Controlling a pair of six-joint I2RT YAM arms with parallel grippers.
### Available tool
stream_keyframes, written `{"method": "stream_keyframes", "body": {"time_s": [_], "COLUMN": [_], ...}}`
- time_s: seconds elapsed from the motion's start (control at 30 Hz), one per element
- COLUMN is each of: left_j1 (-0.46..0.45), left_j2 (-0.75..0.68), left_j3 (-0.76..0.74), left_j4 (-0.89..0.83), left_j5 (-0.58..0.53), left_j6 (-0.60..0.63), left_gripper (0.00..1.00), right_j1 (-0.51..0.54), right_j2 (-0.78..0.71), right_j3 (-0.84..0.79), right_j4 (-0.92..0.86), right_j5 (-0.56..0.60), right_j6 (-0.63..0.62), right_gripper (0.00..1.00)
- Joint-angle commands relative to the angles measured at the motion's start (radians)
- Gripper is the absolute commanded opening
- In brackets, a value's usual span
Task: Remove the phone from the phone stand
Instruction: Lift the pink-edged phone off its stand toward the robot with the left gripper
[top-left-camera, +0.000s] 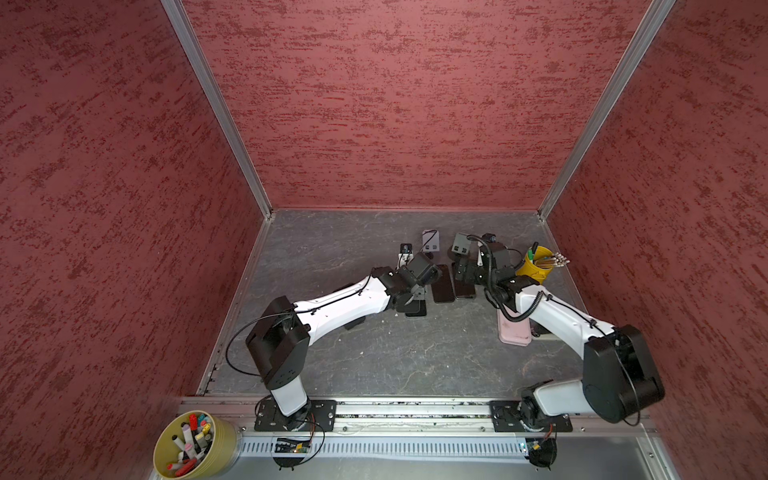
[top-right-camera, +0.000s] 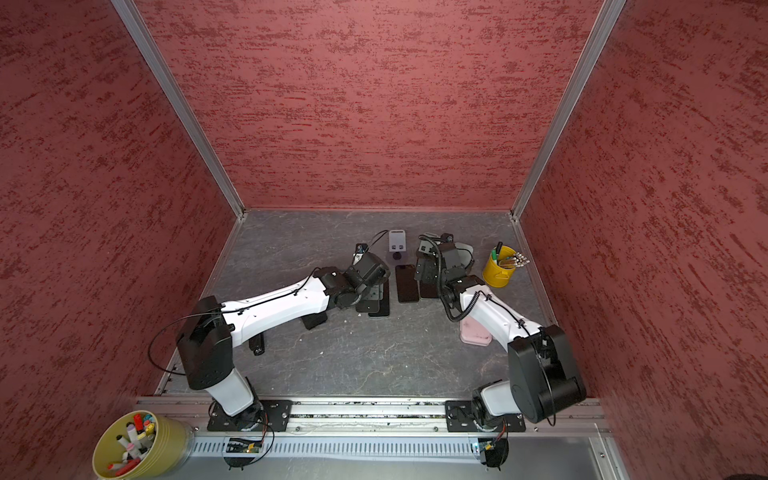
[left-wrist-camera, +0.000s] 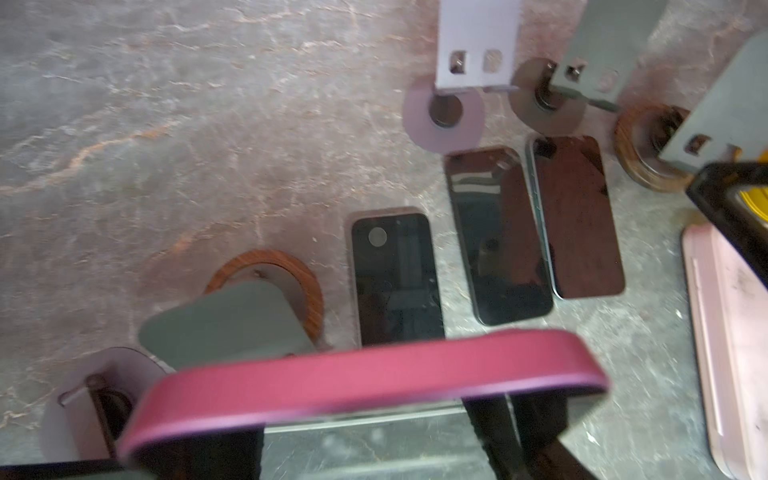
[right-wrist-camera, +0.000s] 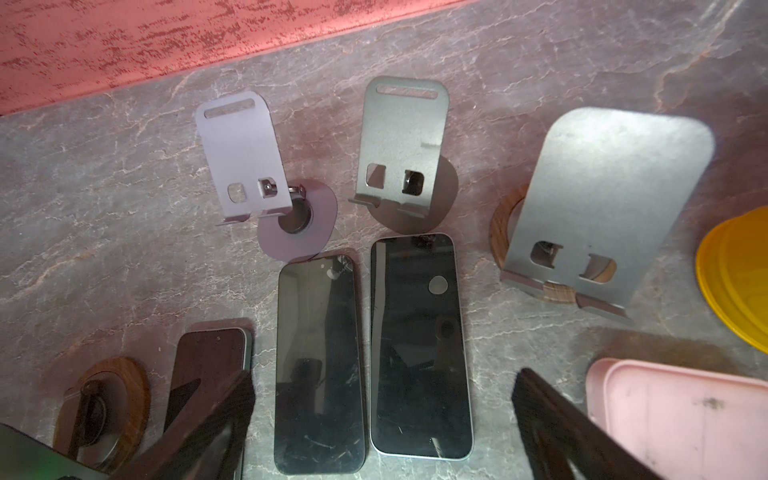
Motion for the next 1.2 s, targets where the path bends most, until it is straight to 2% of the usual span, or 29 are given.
{"method": "stream_keyframes", "body": {"time_s": [0.0, 0.13, 0.4, 0.67, 1.17], "left_j1": [-0.021, -0.056, -0.098, -0.111, -0.114], "left_j2": [0.033, 0.049, 0.06, 0.043, 0.094], "left_j3": [0.023, 0.0, -0.023, -0.083, -0.112], "left_j4": [-0.041, -0.028, -0.036, -0.061, -0.099], "left_j5": [0.054, 0.111, 0.206, 0.38, 0.495], "left_j6": [-0.011, -0.059, -0.076, -0.107, -0.098], "left_gripper": [0.64, 0.64, 0.64, 0.64, 0.65], "right_j1": [-0.01, -0.01, -0.01, -0.01, -0.01], "right_j2": [-0.035, -0.057, -0.09, -0.136, -0.146], "right_j3": [0.021, 0.012, -0.015, -0.058, -0.085], "right_j4": [-0.025, -0.048, -0.085, -0.076, -0.061], "right_j5": [0.032, 0.055, 0.079, 0.087, 0.094], "right_j6": [0.025, 0.04, 0.061, 0.083, 0.079], "right_gripper": [0.99, 0.99, 0.99, 0.99, 0.99]}}
